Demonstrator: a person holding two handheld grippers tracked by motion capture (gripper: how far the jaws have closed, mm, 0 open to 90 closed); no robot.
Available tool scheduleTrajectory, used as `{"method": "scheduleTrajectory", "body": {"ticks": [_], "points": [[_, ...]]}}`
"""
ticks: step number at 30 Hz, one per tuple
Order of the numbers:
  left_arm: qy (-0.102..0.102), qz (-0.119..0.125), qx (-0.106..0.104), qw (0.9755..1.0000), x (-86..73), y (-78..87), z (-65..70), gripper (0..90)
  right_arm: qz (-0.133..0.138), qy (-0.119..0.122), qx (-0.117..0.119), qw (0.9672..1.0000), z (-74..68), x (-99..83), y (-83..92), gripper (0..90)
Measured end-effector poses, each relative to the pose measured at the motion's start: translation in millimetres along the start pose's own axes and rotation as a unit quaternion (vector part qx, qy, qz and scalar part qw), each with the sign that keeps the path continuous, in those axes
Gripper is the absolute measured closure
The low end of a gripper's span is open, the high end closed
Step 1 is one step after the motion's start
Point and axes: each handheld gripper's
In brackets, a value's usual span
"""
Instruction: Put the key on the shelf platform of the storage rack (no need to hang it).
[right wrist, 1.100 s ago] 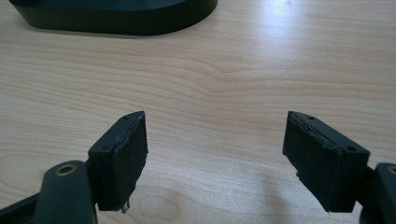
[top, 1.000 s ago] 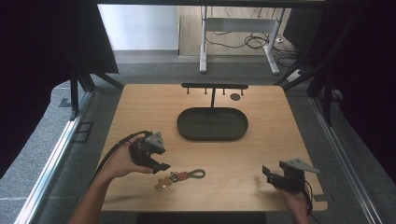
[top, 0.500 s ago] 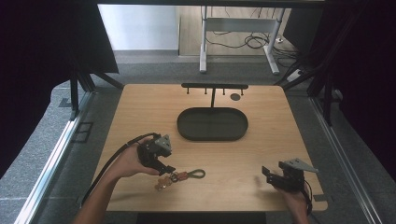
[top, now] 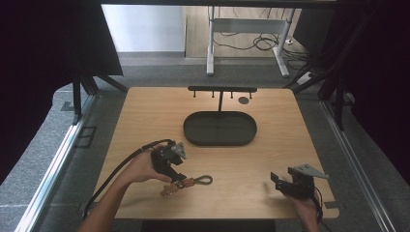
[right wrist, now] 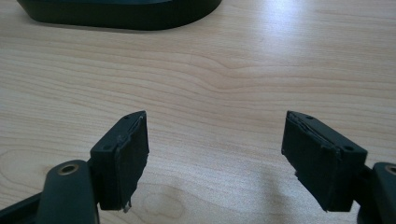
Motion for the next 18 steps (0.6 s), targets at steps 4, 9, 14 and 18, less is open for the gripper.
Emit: {"method": "scheduleTrajectory", "body": {"ticks": [4,9,14,18], "points": [[-0.002,-0.011,-0.003,0.9999,1.4,-7.2,1.5,41.6,0.003,-0.001,-0.001,1.0,0.6,-0.3,0.3,23.6],[-0.005,-0.019,-0.01,0.9998,2.2,-14.1,2.0,42.5,0.0,0.001,0.0,1.0,-0.2,-0.1,-0.4,23.6],[0.0,-0.027,-0.011,0.9996,1.1,-20.9,0.6,42.9,0.0,0.004,0.0,1.0,-0.4,-0.5,-1.6,23.7],[0.0,-0.031,-0.013,0.9994,1.4,-26.6,1.1,44.5,-0.001,0.003,0.001,1.0,0.2,-0.7,-1.3,23.8]]}}
Point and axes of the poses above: each handheld gripper's, and its own axes: y roughly backward along the jaws, x roughly out of its top, z roughly to its right, and after that the axes turned 11 degrees about y, right-handed
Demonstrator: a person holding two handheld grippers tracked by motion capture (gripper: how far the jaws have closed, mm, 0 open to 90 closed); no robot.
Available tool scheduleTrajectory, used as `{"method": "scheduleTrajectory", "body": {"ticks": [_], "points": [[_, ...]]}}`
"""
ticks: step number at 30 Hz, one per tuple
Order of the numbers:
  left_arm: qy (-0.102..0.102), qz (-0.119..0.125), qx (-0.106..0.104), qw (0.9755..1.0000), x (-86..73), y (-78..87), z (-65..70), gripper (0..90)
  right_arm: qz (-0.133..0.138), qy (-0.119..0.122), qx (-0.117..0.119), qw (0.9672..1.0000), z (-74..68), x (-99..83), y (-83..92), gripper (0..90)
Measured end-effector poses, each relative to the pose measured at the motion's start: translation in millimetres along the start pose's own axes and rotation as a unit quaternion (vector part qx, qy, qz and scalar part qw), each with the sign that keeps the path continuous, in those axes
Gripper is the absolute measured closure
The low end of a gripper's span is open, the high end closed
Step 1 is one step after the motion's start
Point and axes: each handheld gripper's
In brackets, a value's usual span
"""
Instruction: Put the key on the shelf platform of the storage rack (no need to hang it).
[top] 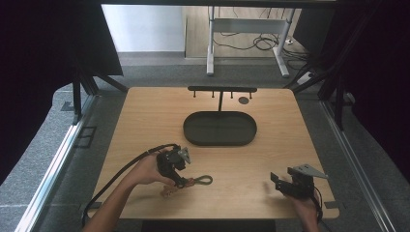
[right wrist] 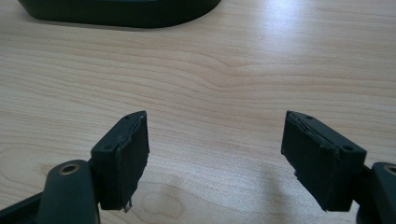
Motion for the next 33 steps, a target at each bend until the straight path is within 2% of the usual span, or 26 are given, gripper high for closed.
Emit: {"method": "scheduleTrajectory", "body": {"ticks": [13,18,33], "points": [[0.001,-0.019,-0.009,0.9998,4.8,-16.7,-0.2,46.1,-0.004,0.003,0.003,1.0,-2.1,0.0,-2.1,23.8],[0.001,-0.034,-0.012,0.9993,7.2,-26.5,1.4,47.2,-0.004,0.003,0.003,1.0,-1.7,0.4,-1.1,23.8],[0.004,-0.049,-0.011,0.9987,10.2,-40.6,-0.9,52.9,-0.005,0.005,0.003,1.0,-1.9,0.4,-1.3,23.9]]}}
Point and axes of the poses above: each handheld gripper's, and its own axes: y roughly backward along the jaws, x roughly out of its top, z roughly to its right, and after that the axes turned 11 degrees about y, right-handed
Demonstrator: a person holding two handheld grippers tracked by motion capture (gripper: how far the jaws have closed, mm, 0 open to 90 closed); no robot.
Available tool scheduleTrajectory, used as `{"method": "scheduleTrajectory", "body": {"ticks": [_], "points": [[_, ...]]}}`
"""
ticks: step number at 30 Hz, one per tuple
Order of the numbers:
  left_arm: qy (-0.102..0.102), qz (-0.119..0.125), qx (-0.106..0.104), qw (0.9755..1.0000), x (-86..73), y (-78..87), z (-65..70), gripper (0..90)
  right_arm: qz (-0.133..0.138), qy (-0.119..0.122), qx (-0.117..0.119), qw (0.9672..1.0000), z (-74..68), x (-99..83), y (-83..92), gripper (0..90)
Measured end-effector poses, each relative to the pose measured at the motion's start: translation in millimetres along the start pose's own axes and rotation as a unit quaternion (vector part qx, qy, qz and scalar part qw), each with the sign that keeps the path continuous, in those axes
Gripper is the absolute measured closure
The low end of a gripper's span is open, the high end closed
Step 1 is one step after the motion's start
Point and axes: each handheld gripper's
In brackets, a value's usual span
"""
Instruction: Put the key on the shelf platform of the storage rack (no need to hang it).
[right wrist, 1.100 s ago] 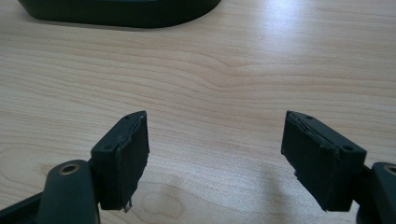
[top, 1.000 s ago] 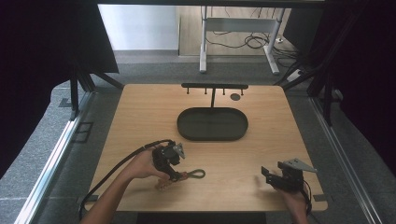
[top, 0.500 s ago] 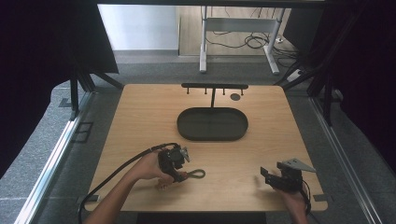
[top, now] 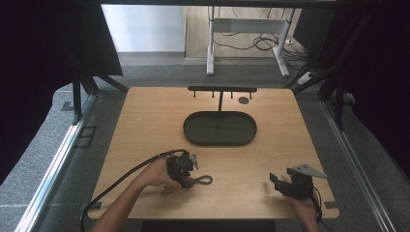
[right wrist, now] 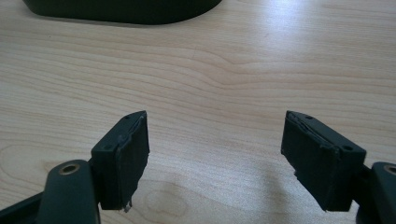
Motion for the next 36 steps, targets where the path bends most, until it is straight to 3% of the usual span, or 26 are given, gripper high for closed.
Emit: {"method": "scheduleTrajectory", "body": {"ticks": [5,12,20,25,36], "points": [[-0.007,-0.008,0.006,0.9999,2.2,-2.9,-0.7,55.3,0.001,0.0,-0.001,1.0,-0.2,0.3,0.5,23.9],[-0.009,-0.006,0.012,0.9999,4.2,-3.6,2.6,65.5,0.002,-0.002,-0.002,1.0,-0.1,0.5,1.4,23.9],[-0.008,-0.003,0.002,1.0,2.8,-1.0,1.8,66.3,0.003,-0.003,-0.002,1.0,0.8,0.5,2.1,24.0],[-0.005,0.02,-0.017,0.9997,0.1,15.0,0.3,66.4,0.004,-0.006,-0.002,1.0,1.7,0.4,2.5,24.0],[-0.004,0.066,-0.035,0.9972,-7.6,49.7,-2.4,66.5,0.003,-0.004,-0.002,1.0,0.7,0.4,1.7,24.0]]}}
Point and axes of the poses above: each handheld gripper's, and its own axes: y roughly backward along the jaws, x roughly out of its top, z roughly to its right, and after that the axes turned 11 degrees about y, right-handed
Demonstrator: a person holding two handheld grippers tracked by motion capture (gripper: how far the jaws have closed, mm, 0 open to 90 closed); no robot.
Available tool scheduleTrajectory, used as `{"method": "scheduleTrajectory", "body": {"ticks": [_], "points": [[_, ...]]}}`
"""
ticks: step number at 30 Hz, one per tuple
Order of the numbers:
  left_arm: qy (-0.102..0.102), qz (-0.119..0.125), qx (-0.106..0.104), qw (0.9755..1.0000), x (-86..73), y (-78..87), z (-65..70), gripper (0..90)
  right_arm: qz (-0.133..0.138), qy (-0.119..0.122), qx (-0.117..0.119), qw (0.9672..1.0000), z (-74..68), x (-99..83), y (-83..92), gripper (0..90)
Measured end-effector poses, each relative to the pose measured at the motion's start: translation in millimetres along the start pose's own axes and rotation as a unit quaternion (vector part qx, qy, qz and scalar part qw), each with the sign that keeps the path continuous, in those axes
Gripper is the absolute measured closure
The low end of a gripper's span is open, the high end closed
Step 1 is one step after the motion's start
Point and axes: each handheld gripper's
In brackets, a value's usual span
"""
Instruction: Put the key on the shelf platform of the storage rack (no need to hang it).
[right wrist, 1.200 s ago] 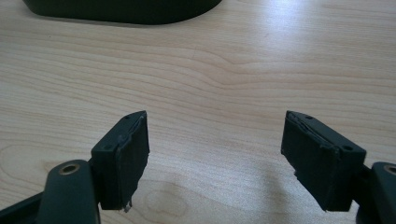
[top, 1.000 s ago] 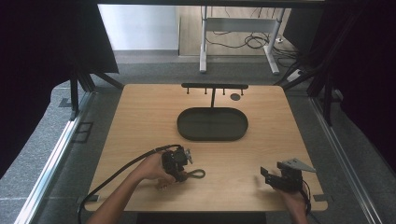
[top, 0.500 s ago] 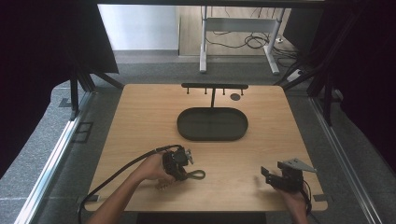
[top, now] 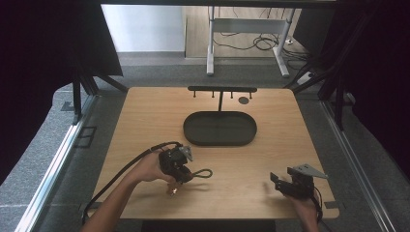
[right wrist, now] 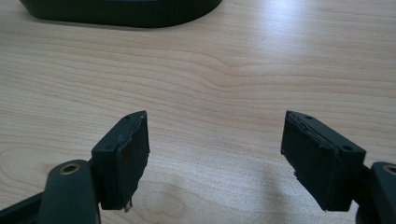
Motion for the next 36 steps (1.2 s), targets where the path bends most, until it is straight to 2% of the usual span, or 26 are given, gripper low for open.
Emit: {"method": "scheduleTrajectory", "body": {"ticks": [6,14,36], "points": [[0.007,0.016,0.002,0.9998,1.5,12.5,-3.4,66.5,0.002,-0.001,-0.001,1.0,0.9,-0.4,0.1,24.0],[0.002,0.036,0.01,0.9993,8.8,29.7,-5.0,66.5,0.001,-0.002,0.0,1.0,1.2,-0.3,0.6,24.1],[0.002,0.051,0.027,0.9983,33.8,59.0,-13.5,66.4,0.0,-0.004,-0.002,1.0,2.3,-0.7,0.6,24.2]]}}
Point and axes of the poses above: each handheld gripper's, and its own axes: y roughly backward along the jaws, x roughly out of its top, z roughly to its right, and after that the axes turned 11 degrees about y, right-handed
